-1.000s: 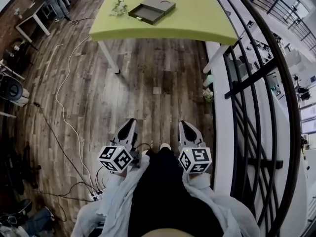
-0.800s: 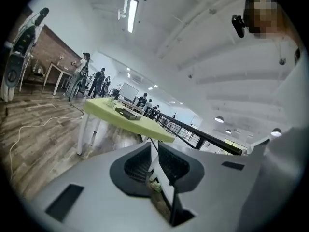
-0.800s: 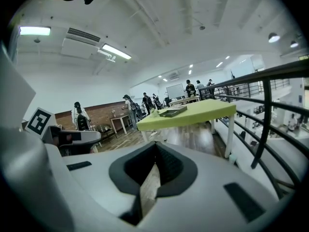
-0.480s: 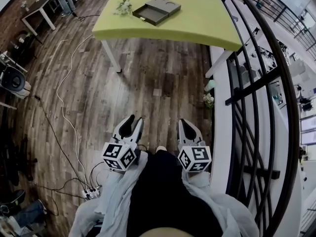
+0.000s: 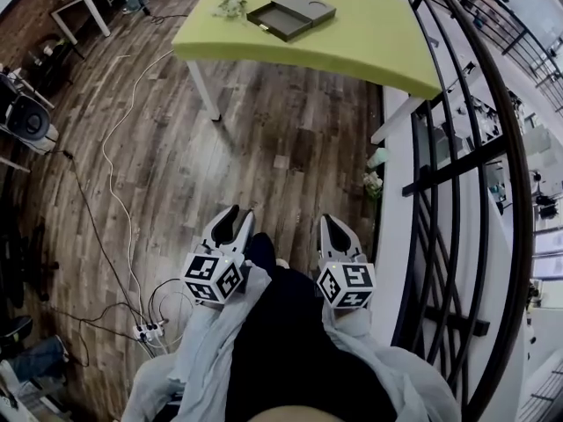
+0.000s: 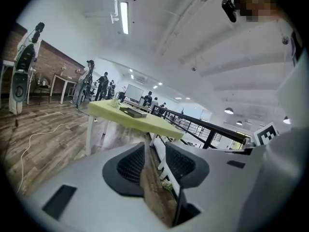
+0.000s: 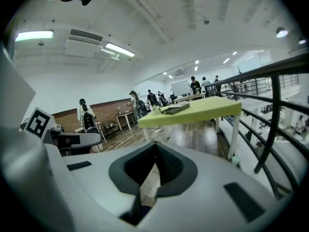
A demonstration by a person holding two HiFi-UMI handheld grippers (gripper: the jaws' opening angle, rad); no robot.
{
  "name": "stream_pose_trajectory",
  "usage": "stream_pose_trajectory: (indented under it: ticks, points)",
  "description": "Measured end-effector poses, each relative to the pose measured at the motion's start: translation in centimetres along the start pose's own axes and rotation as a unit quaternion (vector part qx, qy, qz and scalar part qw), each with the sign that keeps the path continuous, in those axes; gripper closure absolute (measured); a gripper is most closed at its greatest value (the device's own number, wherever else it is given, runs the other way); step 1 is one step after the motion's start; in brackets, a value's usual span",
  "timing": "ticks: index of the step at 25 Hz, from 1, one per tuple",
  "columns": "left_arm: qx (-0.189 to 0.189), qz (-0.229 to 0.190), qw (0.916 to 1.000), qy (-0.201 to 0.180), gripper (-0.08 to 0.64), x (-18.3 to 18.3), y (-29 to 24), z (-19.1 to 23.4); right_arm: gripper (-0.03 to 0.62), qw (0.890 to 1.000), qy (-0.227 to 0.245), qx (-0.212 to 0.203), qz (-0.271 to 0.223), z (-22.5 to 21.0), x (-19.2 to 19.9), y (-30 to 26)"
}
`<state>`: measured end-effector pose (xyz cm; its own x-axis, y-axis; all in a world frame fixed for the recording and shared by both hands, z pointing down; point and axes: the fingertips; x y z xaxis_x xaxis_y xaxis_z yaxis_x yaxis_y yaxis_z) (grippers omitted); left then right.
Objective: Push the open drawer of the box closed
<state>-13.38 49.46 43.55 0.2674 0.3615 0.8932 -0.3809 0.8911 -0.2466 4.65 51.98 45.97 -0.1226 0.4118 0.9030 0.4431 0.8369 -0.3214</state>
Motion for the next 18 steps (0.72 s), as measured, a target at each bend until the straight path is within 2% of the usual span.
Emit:
stream_pose_trajectory:
  ticks: [9,18]
  points:
    - [-0.01,0.013,0.9998,-0.006,0.425,0.4,-1.9,0.7,0.586,1.0,-0.01,-0.007,0.009,-0.8,0.1,-2.1]
    - [0.004,0.01,0.9999,-0.004,0.425,-2.3,-8.5,1.7,0.586,1.0,-0.006,0.007,0.014,-3.8,-2.4,-7.1]
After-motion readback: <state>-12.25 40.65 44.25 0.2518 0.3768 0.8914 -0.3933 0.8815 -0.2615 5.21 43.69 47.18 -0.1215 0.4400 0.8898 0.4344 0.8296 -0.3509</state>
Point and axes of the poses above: the fingertips, and each gripper's own axes: y backward along the fingers, z to its left, x out of its underside, and after that the axes turned 8 degrees about -x, right-handed
